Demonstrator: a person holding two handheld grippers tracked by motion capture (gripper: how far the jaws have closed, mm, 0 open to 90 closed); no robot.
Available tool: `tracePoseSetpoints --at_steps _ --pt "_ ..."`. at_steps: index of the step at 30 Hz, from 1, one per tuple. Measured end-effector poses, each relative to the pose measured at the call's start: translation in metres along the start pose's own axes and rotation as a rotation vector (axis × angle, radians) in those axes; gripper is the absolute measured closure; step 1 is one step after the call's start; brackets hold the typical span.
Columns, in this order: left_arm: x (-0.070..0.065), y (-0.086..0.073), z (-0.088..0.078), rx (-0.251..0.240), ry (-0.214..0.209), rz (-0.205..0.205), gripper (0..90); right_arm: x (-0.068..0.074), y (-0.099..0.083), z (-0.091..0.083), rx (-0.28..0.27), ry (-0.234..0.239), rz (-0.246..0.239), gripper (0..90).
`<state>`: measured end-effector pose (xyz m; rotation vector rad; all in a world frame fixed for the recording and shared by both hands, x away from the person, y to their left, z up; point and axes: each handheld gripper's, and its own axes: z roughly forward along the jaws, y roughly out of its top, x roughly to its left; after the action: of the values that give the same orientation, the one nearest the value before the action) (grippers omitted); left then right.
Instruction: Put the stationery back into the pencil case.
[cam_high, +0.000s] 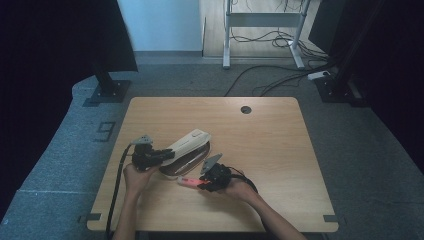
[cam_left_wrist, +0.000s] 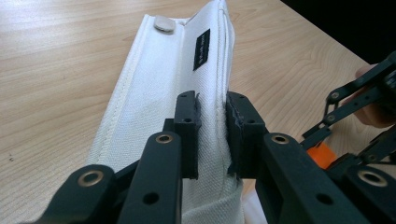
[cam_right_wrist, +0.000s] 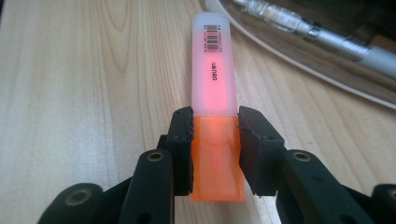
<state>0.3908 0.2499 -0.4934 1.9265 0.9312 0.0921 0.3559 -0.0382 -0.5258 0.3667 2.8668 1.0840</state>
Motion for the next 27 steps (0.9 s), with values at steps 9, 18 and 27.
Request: tracePoseSetpoints --at_steps 9,18,27 --pt "0.0 0.0 0.0 -0.001 -0.001 -0.003 75.9 -0.006 0.006 -0.017 -0.024 -0.039 0.015 65.6" --pt "0.0 0.0 0.0 0.0 -0.002 -0.004 75.9 -0.023 0.015 -0.019 -0.027 -0.08 0.044 65.6" --pt "0.0 0.0 0.0 -0.007 -0.001 -0.007 76.1 -0.039 0.027 -0.01 0.0 -0.09 0.069 65.6"
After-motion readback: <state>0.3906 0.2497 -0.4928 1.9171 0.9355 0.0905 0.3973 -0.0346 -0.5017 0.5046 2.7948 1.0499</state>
